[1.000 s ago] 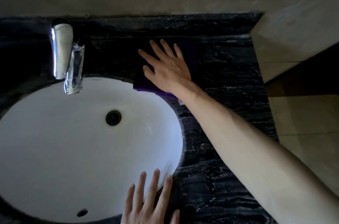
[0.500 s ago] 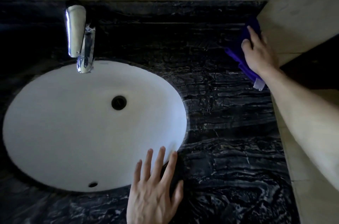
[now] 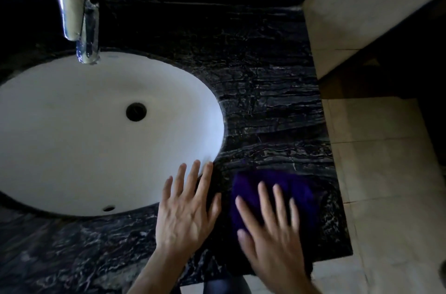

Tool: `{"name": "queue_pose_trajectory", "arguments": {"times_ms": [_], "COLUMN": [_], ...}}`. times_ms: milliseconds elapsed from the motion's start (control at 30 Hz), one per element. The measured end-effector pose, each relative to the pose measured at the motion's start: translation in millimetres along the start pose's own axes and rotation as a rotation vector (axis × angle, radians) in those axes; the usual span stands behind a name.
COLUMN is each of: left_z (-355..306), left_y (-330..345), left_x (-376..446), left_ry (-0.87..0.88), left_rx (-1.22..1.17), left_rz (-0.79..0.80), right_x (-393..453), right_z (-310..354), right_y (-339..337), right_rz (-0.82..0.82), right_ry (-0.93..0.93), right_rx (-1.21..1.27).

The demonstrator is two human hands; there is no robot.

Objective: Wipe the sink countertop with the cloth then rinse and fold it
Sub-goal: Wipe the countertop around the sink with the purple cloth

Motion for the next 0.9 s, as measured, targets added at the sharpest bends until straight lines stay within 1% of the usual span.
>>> {"name": "queue_pose_trajectory", "arguments": {"times_ms": [67, 133, 200, 300, 400, 500, 567, 633, 733, 833, 900], "left_z": [1.0, 2.4, 3.2, 1.8, 3.0, 1.1, -2.1, -3.5, -3.2, -0.8, -0.1], "left_y": [-0.3, 0.9, 1.0, 1.7, 1.9, 1.3, 1.3, -0.1, -1.8, -2.8, -2.2], "left_x": [0.6, -0.1, -1.0, -0.5, 1.6, 1.2, 1.6, 2.6, 1.8, 1.4, 2.0], "left_ry": [0.0, 0.001, -0.005, 0.005, 0.0, 0.01, 0.023, 0.023, 0.025, 0.027, 0.021], "left_rx": [-0.007, -0.016, -0.024, -0.028, -0.032, -0.028, -0.023, -0.032, -0.033, -0.028, -0.022], "left_rz": [-0.005, -0.002, -0.002, 0.012, 0.023, 0.017, 0.011, 0.001, -0.022, -0.04, -0.034], "right_x": [-6.2, 25.7, 80.7, 191.4, 298.2, 345.9, 334.5, 294.3, 189.0, 60.4, -1.5], "right_z": [14.4, 4.9, -17.2, -56.5, -78.4, -85.4, -79.3, -62.7, -39.0, -31.6, -42.4], "right_y": [5.9, -2.5, -19.3, -39.6, -52.1, -57.0, -57.6, -58.3, -42.5, -15.7, -4.0], "right_rz": [0.034, 0.027, -0.027, -0.093, -0.096, -0.058, -0.067, -0.116, -0.112, -0.034, 0.033], "right_ry": [0.024, 0.037, 0.068, 0.151, 0.156, 0.181, 0.175, 0.124, 0.086, 0.099, 0.122], "right_rx": [0.03, 0.06, 0.054, 0.032, 0.055, 0.078, 0.073, 0.031, -0.014, 0.009, 0.009]}}
Point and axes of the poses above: each hand's wrist, its own x-axis towards the middle knuckle, its own y-axis out of the palm, z = x × y, the point moved 10 cm from there along x, towards the middle knuckle, and after that the axes turned 2 degrees about x, right-handed, at the moved point
